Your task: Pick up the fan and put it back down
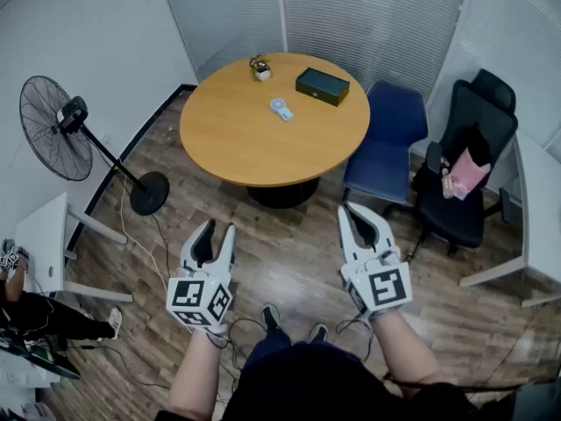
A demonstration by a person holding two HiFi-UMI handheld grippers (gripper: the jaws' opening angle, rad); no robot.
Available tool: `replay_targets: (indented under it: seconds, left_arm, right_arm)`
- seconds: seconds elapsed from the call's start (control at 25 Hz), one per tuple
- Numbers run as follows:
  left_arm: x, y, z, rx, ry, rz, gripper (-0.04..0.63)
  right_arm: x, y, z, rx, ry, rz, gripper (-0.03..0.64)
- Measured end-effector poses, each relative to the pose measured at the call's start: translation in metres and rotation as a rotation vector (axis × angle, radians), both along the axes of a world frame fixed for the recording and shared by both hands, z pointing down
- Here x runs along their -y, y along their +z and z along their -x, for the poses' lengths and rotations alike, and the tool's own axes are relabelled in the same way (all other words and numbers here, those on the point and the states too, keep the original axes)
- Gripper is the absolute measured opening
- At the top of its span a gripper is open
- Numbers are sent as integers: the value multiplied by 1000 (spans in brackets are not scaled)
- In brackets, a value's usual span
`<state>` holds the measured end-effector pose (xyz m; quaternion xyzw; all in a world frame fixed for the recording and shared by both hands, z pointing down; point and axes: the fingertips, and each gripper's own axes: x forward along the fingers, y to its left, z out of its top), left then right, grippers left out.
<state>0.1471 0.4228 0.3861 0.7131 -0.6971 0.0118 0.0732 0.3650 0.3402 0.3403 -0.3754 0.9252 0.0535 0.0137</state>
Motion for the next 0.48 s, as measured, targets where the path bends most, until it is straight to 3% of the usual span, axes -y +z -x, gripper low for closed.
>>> replay_targets:
  seconds: [0.28,0.48]
  left_arm:
    - [17,-11,32,46,24,-27,163]
    - [29,-29,68,54,37,-99,163]
  right_arm:
    - [14,6,29,16,25,2,3]
    - [32,-6,47,57,94,3,9]
